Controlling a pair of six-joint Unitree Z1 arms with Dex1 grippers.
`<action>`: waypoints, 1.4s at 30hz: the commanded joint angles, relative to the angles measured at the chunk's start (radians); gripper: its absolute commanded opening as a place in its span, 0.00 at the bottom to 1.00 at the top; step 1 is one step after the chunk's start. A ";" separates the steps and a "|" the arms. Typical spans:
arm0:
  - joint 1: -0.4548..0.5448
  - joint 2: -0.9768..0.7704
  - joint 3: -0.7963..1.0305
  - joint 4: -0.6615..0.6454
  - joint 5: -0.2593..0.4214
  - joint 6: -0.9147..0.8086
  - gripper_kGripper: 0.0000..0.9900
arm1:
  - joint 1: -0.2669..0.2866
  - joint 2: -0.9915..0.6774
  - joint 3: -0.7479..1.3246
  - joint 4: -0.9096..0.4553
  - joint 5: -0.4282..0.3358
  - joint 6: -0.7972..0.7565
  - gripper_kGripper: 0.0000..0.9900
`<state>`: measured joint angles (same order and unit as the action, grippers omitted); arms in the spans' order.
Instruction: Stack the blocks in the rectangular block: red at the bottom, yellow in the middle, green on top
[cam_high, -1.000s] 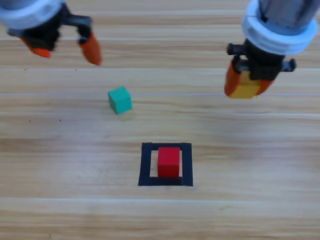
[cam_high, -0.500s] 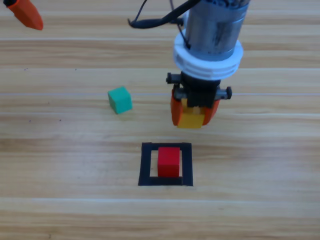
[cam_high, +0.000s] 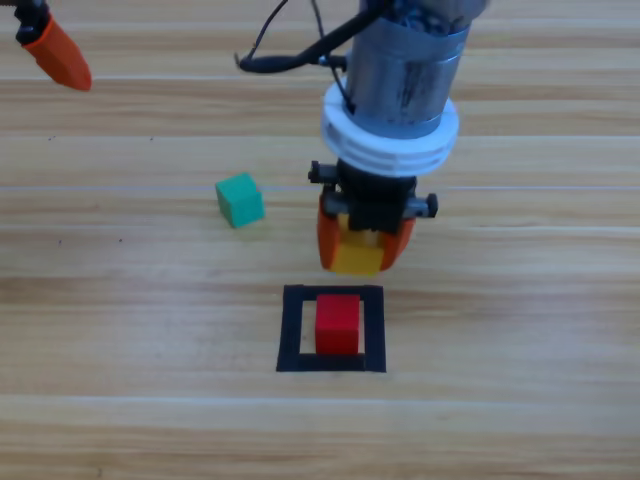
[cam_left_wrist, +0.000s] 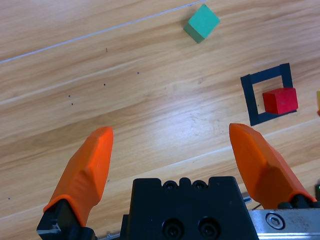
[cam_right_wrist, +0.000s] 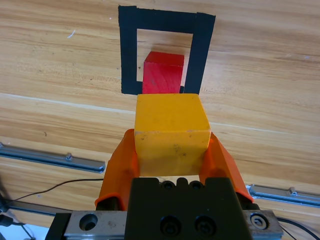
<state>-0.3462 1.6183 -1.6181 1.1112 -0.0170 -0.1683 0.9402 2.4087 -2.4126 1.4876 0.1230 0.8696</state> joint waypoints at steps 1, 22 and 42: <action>0.024 0.034 0.043 -0.045 -0.024 -0.007 1.00 | 0.037 0.118 0.001 0.013 0.007 0.008 0.00; 0.036 0.029 0.156 -0.148 -0.046 -0.019 1.00 | 0.049 0.173 -0.036 0.013 -0.003 0.054 0.00; 0.036 0.026 0.227 -0.209 -0.044 -0.023 1.00 | 0.062 0.216 -0.077 0.013 -0.003 0.141 0.00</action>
<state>-0.3311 1.6190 -1.4175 0.9235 -0.0527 -0.1830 0.9709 2.5624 -2.4857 1.4877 0.1230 1.0055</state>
